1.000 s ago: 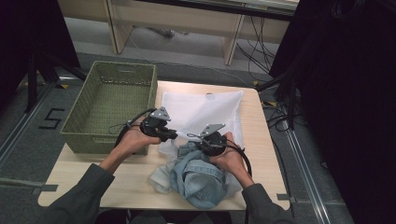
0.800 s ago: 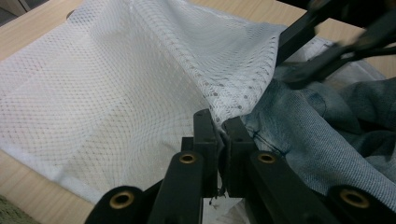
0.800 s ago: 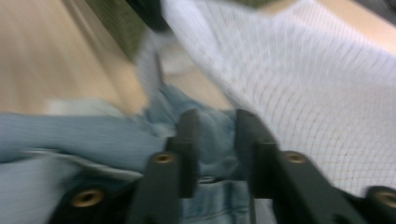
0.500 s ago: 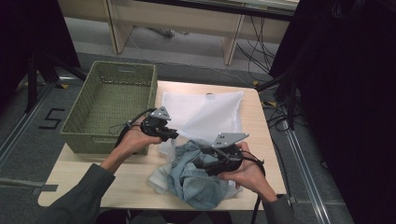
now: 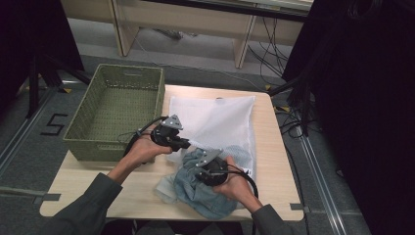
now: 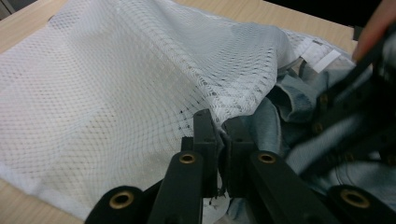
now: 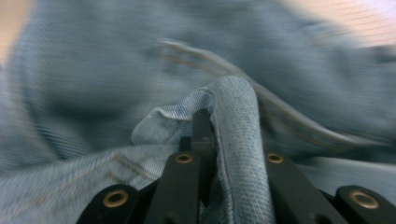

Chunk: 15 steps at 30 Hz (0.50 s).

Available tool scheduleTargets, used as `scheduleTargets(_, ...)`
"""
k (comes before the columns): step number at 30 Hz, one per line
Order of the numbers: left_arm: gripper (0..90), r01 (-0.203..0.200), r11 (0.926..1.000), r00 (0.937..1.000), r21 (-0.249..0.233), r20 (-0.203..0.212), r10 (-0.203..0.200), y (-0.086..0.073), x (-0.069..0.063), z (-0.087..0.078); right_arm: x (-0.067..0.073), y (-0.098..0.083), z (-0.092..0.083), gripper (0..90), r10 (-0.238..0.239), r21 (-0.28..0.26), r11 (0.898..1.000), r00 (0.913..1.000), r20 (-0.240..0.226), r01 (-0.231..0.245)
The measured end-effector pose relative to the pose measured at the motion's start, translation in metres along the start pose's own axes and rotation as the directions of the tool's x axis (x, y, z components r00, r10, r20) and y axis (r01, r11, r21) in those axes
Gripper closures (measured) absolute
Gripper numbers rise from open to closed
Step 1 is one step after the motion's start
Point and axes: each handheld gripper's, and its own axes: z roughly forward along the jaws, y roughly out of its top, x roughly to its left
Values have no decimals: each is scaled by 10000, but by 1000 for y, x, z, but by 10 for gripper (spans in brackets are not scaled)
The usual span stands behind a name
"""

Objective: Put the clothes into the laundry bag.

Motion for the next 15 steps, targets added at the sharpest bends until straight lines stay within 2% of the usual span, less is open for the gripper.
scheduleTargets(1, 856, -98, 10000, 9999, -2, 19, 98, 0, -1, 1, -1, 0, -5, 848, 267, -49, 9996, 9992, 288, -266)
scheduleTargets(2, 857, -33, 10000, 10000, -6, 22, 33, 0, -2, 1, -8, 1, -14, 851, 303, -355, 9990, 9972, 684, -280)
scheduleTargets(3, 857, -219, 9997, 9997, 64, 51, 219, 1, -2, 0, -13, 2, -20, 852, 571, -678, 9964, 9936, 970, -507)
scheduleTargets(4, 857, -379, 9993, 9993, -31, 73, 380, 2, -2, 1, -25, 3, -32, 854, 742, -1185, 9912, 9886, 1309, -587)
scheduleTargets(5, 857, -259, 9996, 9996, -87, 117, 260, 2, -4, 1, -31, 3, -38, 854, 924, -1305, 9887, 9850, 1459, -734)
scheduleTargets(7, 856, -367, 9993, 9993, -12, 105, 367, 4, -5, 1, -44, 4, -47, 854, 1350, -1629, 9809, 9749, 1770, -1063)
scheduleTargets(8, 856, -275, 9996, 9996, 7, 70, 275, 4, -6, 1, -49, 3, -47, 852, 1396, -1508, 9819, 9760, 1669, -1147)
scheduleTargets(9, 856, -357, 9994, 9993, 36, 86, 357, 3, -5, 2, -51, 1, -40, 849, 1541, -1616, 9786, 9737, 1677, -1270)
scheduleTargets(11, 855, -344, 9994, 9994, 39, 91, 344, 3, -4, 3, -56, -6, -19, 837, 1697, -913, 9835, 9717, 1643, -1564)
scheduleTargets(13, 855, -306, 9995, 9995, 47, 54, 306, 3, -4, 3, -61, -11, -5, 826, 1562, -403, 9876, 9761, 1511, -1518)
scheduleTargets(15, 853, -200, 9998, 9998, 2, -9, 200, 2, -4, 3, -66, -14, 0, 798, 1785, 29, 9835, 9742, 1380, -1806)
